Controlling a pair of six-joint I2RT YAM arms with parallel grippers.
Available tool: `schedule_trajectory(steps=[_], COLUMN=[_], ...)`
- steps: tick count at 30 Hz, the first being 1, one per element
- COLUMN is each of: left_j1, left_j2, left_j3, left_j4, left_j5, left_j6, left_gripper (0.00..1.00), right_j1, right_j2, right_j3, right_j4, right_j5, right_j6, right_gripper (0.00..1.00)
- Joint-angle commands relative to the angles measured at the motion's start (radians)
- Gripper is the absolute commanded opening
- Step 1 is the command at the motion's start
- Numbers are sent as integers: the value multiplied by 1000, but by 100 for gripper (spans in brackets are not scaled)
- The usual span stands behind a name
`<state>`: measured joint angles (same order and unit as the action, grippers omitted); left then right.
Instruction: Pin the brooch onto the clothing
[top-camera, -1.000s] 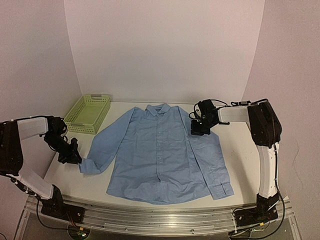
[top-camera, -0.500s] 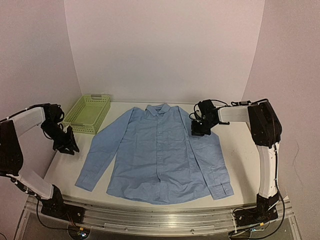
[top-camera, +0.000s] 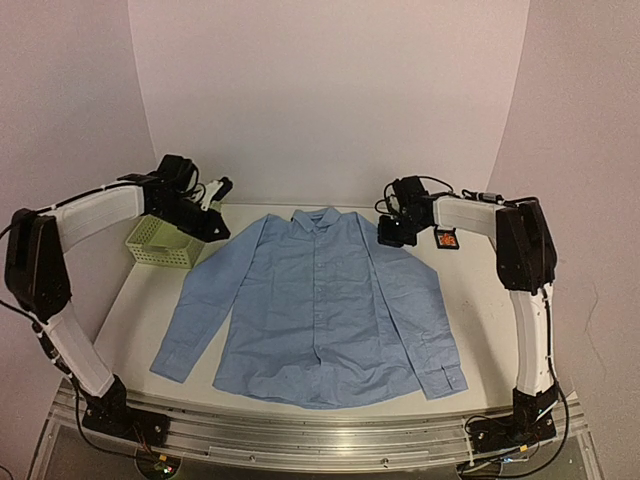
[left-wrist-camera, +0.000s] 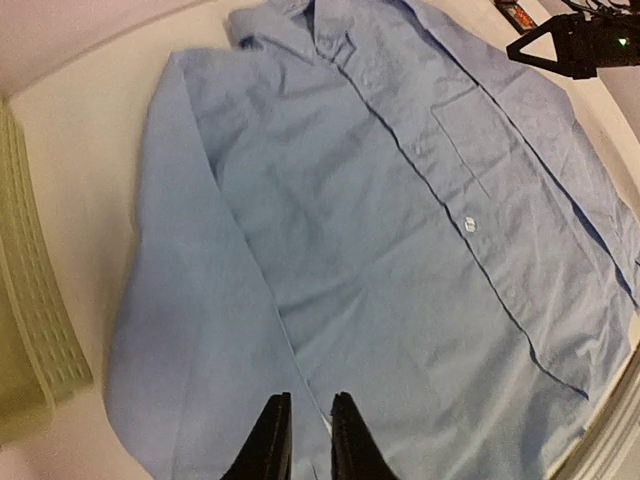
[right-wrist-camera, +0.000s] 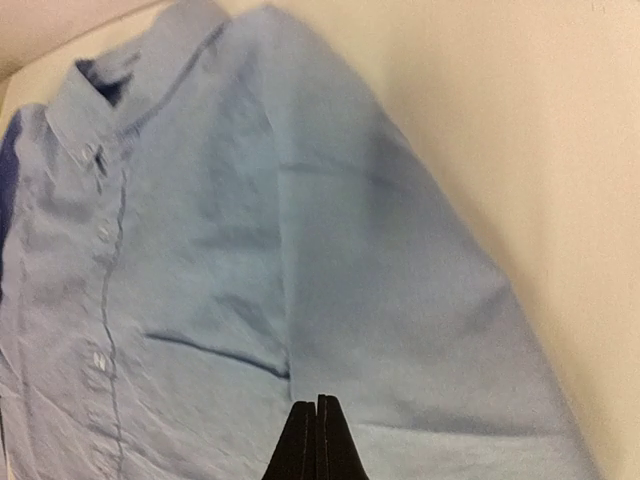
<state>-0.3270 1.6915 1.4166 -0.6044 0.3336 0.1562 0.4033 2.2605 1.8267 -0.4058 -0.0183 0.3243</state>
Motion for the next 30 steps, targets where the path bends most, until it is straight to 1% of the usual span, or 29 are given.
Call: schedule_trajectory(steps=[1,4,7,10,13,16,20,22,30], left_j1=[-12,-12,-22,-33,-34,-34,-34,-34,-33], left_j2=[224,386,486,588,674,732,813,844,942], left_j3=[235,380,443,511,592,621,652,665,742], left_j4=[185,213,290,324,318,335,342,358,424], left_j5=[-137,-180,-213,-264,-278,-306,-325,-366,-404], left_j6=[36,-26,-32,-17,-31,-34,-37,-30,-24], left_gripper=[7,5,5,2,1,1,1,0,2], right_j1=[-17,-28,-32,-41,-63,-83,-107,-117,-138], right_j2=[117,203,283,351,390,406,406,411,439], right_j3=[164,286,410,476,485,466,425,415,412], right_j4=[3,5,11,24,57,89,114,122,127], right_j5=[17,4,-18,-28,-46,-51,-20,-13,-20], right_j6=[6,1,-11,5,60,117,179,194,201], right_gripper=[0,0,0,0,0,0,0,0,0])
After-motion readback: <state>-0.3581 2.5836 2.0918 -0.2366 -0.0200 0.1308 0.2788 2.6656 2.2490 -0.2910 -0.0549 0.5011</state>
